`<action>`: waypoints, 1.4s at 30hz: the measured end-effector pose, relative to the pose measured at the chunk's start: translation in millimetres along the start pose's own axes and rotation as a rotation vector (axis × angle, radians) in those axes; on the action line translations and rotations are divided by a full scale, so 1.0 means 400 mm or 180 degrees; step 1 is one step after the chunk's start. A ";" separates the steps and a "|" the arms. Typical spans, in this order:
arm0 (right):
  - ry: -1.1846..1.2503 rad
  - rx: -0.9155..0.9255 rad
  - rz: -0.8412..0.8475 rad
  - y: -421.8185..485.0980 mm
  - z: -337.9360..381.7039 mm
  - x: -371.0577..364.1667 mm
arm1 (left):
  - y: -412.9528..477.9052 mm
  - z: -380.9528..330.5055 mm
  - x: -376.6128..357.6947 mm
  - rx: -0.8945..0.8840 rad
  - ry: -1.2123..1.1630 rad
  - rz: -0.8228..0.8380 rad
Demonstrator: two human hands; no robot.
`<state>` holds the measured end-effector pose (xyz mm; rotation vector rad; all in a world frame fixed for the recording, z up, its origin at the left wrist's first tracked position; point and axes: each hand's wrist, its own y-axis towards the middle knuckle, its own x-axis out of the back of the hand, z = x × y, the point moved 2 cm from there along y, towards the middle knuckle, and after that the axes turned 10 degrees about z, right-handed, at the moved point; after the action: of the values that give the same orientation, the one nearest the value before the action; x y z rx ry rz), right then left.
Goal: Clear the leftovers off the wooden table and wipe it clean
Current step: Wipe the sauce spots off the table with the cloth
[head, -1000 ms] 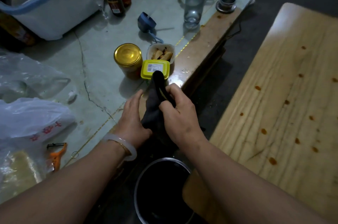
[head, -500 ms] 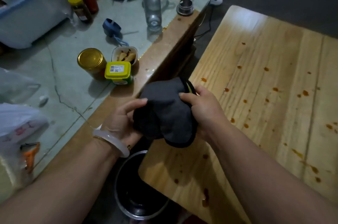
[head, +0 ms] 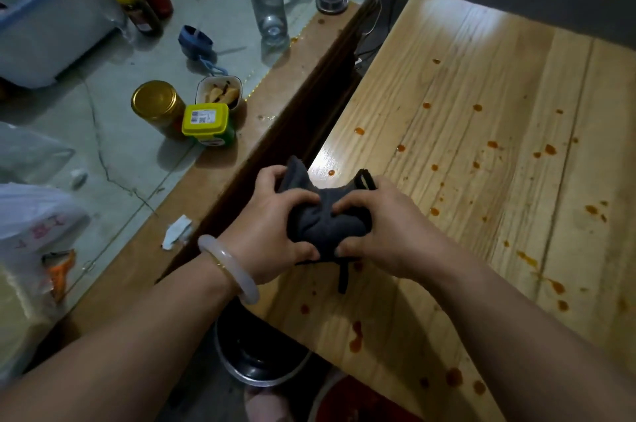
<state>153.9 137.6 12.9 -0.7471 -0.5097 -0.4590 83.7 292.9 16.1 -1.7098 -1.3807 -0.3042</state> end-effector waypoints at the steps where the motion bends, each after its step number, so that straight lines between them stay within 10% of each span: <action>1: 0.0017 0.0056 -0.0107 -0.004 -0.002 0.002 | 0.000 -0.004 -0.006 -0.0036 0.0172 -0.0034; 7: 0.0304 0.0336 -0.0676 -0.011 -0.019 0.033 | -0.006 -0.020 0.028 -0.0048 0.0517 -0.0420; 12: 0.1181 0.0266 -0.1407 -0.021 -0.027 0.024 | -0.042 -0.052 0.046 -0.0045 -0.0880 -0.0840; 19: 0.1386 0.0536 -0.1950 -0.005 0.011 0.011 | -0.050 -0.047 0.023 -0.0538 0.0653 -0.1683; 26: 0.0940 -0.0162 -0.0559 0.040 0.001 -0.077 | -0.009 0.034 -0.150 -0.0859 0.1253 -0.1395; 35: 0.0873 -0.0572 -0.0332 0.026 -0.012 -0.229 | -0.092 0.120 -0.280 -0.0906 0.0473 -0.0205; 42: -0.0657 -0.1060 -0.0036 0.042 0.029 -0.317 | -0.028 0.218 -0.161 0.0584 -0.0703 -0.1296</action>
<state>60.8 183.3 -62.5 -1.1199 -0.6387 -0.4860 22.8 315.6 -71.2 -1.3340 -1.8618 -0.2084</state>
